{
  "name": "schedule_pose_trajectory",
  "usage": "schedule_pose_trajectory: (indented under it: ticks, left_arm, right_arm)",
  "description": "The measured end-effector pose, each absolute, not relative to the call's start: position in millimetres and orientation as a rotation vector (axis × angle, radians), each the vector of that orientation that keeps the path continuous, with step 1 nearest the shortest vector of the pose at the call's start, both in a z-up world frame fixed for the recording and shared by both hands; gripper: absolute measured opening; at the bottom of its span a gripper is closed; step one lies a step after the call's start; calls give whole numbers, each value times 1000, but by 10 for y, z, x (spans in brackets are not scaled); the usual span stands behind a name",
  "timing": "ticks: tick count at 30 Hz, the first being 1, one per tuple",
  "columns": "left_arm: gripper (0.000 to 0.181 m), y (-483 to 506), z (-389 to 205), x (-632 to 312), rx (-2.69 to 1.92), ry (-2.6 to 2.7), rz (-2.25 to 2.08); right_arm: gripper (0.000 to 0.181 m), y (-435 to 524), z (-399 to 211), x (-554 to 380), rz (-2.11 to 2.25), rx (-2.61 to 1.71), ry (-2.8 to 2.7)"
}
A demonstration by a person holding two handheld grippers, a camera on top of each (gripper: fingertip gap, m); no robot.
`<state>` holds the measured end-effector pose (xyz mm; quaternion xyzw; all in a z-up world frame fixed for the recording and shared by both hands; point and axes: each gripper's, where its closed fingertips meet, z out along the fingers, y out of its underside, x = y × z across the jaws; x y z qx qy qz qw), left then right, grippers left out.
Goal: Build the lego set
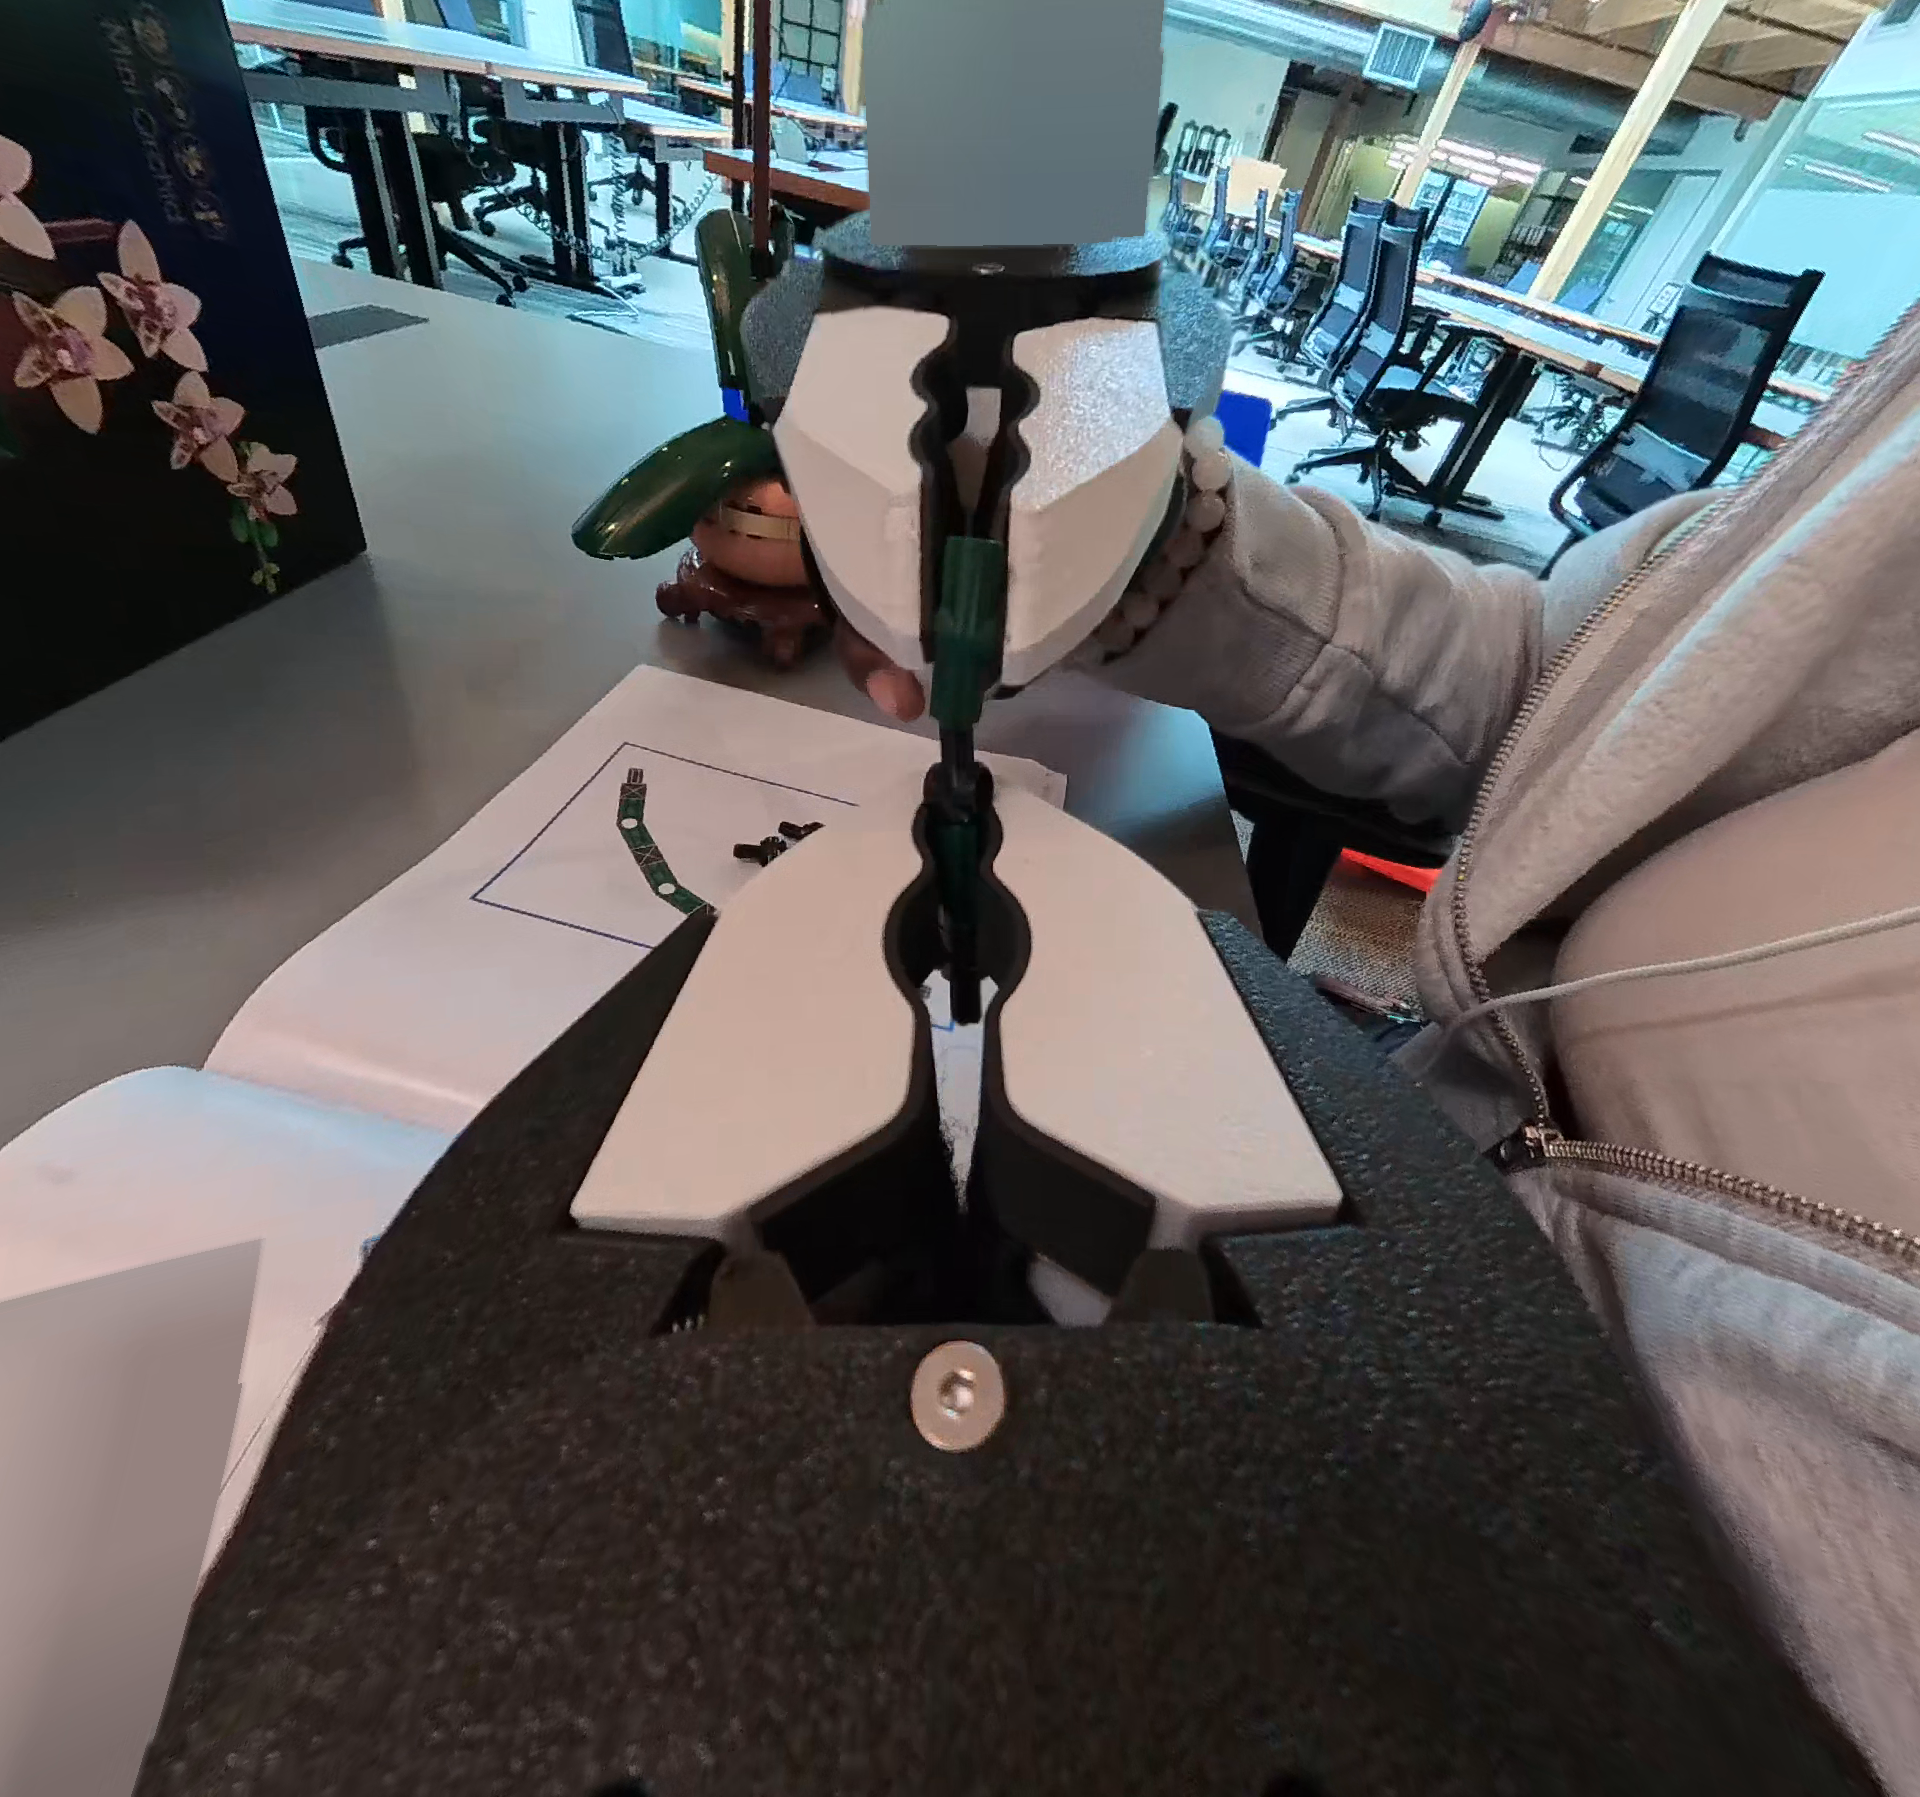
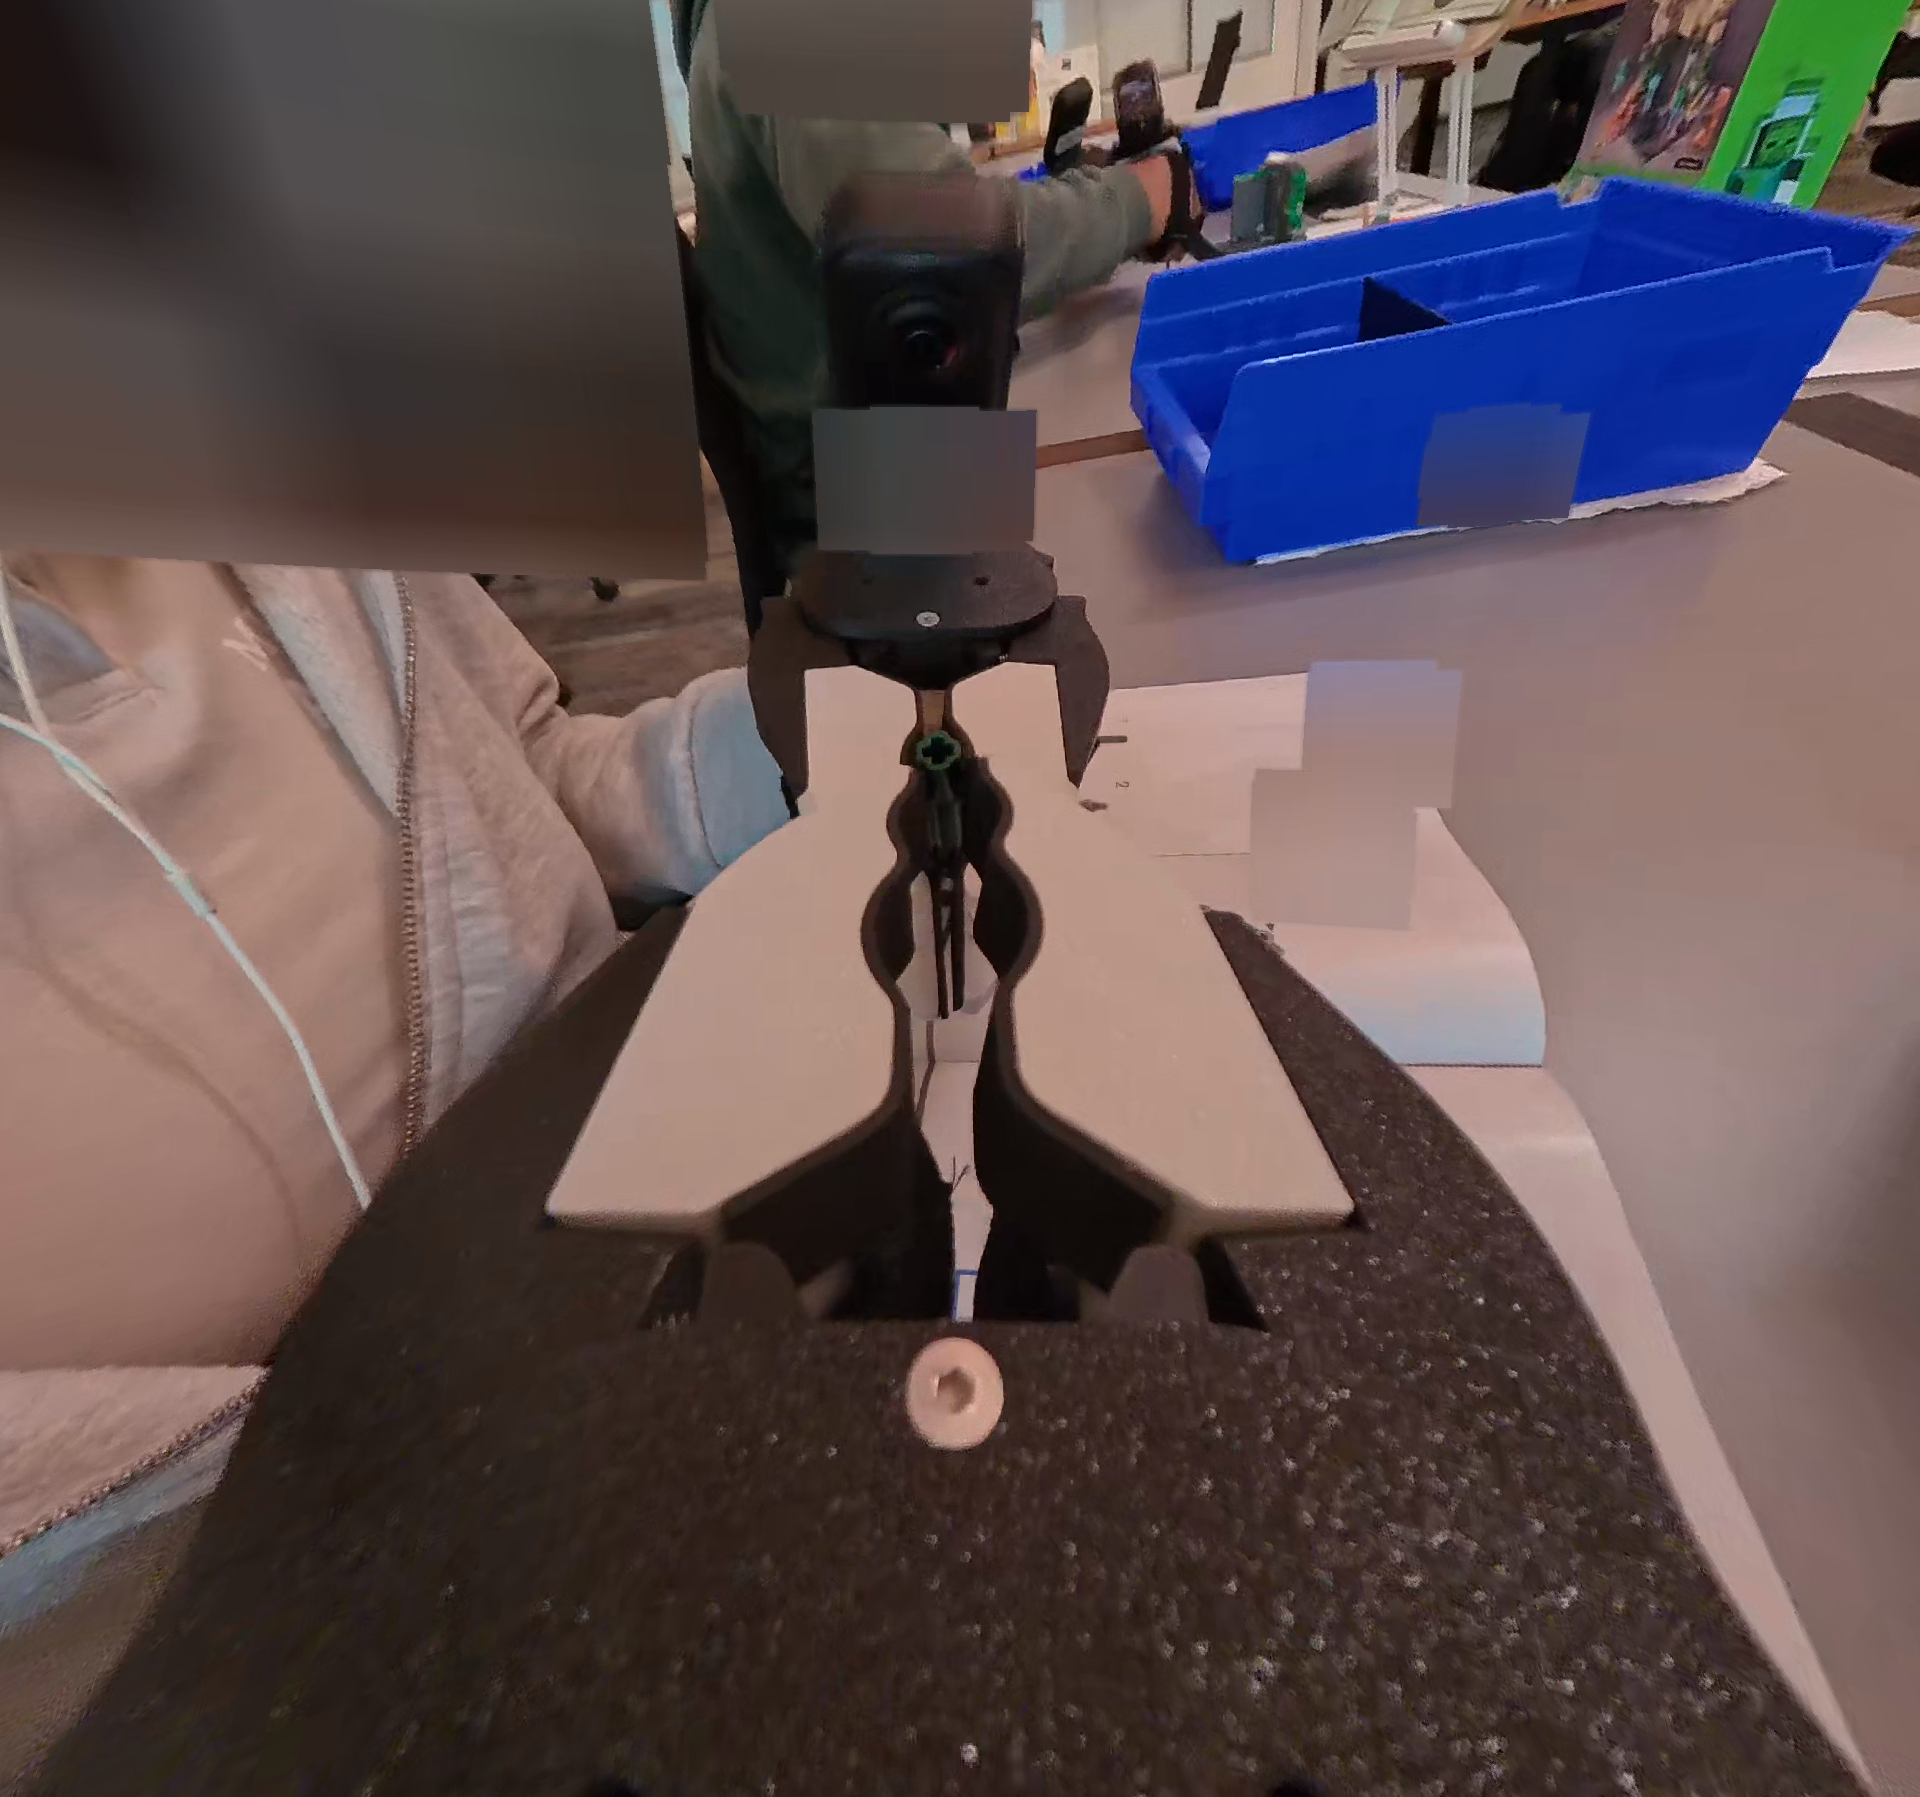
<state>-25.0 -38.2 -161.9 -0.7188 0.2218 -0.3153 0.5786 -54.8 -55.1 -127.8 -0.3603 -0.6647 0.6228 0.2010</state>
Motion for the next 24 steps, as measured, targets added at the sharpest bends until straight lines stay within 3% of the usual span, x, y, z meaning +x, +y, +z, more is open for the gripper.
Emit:
schedule_pose_trajectory:
  ticks: [9, 24]
  left_arm:
    - [0, -353, -1482, -292, -1596, 439, -768]
    - [0, -373, -1415, -321, -1547, 429, -759]
  right_arm:
    - [6, -534, -1134, -593, 2005, -889, -1525]
    - [6, -553, -1102, -610, 2169, -889, -1415]
